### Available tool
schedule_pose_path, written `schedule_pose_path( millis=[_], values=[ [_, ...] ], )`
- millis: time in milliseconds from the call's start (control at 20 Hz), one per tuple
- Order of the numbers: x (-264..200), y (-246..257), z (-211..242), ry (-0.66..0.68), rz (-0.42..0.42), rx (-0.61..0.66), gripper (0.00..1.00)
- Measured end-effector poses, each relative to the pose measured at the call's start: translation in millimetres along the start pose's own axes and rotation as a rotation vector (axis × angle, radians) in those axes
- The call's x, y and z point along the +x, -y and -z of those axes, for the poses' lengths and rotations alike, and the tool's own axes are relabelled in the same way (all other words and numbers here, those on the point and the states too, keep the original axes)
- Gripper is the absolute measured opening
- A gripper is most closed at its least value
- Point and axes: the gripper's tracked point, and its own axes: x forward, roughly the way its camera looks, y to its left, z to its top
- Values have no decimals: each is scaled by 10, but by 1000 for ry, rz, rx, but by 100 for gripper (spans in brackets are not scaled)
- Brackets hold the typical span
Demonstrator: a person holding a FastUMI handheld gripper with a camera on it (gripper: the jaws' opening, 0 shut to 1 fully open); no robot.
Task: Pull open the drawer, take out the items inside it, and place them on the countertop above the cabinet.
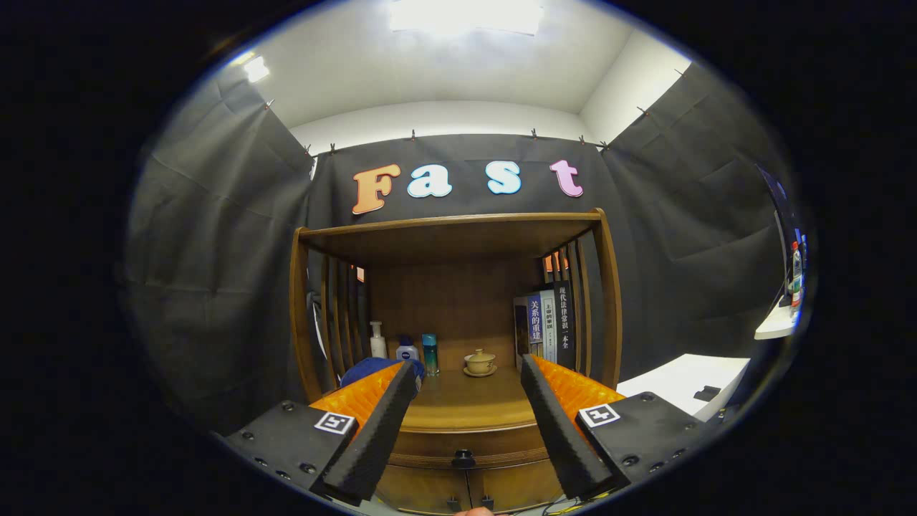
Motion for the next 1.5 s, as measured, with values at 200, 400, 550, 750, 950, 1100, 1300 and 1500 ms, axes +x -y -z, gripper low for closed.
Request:
schedule_pose_path(
  millis=[200, 400, 550, 750, 950, 1100, 1300, 1500],
  values=[
    [14, -45, 93, -15, -14, 14, 98],
    [64, -67, 183, -20, -19, 14, 98],
    [139, -68, 324, -30, -25, 15, 98],
    [235, -75, 530, -48, -31, 15, 98],
    [375, -127, 855, -73, -48, 5, 98],
    [566, -141, 1448, -133, -63, -41, 98],
    [880, -74, 2356, -245, -40, -63, 99],
    [1063, -11, 2867, -314, 1, 3, 100]
  ],
)
